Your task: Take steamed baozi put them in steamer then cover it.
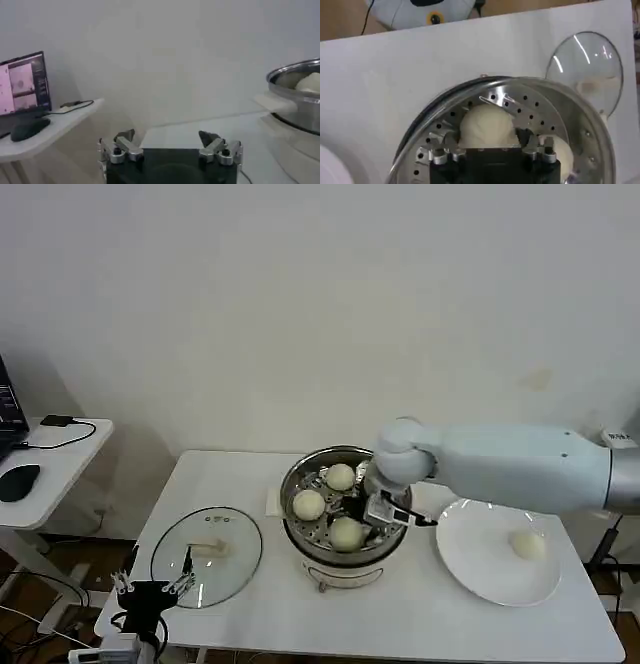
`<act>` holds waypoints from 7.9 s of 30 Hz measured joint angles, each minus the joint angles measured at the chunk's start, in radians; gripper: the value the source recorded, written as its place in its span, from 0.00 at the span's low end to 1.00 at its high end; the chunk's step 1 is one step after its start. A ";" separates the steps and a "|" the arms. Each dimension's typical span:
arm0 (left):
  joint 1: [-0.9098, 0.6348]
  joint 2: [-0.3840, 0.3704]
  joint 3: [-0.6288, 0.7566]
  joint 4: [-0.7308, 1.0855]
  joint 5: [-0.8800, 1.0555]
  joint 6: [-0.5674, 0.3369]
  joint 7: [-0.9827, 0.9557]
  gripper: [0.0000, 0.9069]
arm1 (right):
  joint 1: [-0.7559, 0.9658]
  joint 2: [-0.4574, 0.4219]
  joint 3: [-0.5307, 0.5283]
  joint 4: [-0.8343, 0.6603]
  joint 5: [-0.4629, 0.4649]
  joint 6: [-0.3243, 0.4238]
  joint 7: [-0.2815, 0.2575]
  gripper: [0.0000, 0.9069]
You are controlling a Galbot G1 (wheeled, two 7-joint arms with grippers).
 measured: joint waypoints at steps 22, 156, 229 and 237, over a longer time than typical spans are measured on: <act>-0.028 0.036 0.015 -0.004 -0.017 0.008 0.003 1.00 | 0.040 -0.240 0.132 -0.038 0.045 -0.186 -0.039 1.00; -0.078 0.022 0.057 0.028 0.005 0.004 0.008 1.00 | 0.137 -0.094 -0.040 -0.020 0.814 -0.945 0.321 0.70; -0.091 0.040 0.051 0.063 -0.018 -0.016 0.004 1.00 | -0.563 -0.474 0.754 0.271 0.641 -0.701 0.840 1.00; -0.092 0.049 0.036 0.096 0.046 -0.063 0.006 1.00 | -1.091 -0.325 1.283 0.284 0.526 -0.493 0.869 1.00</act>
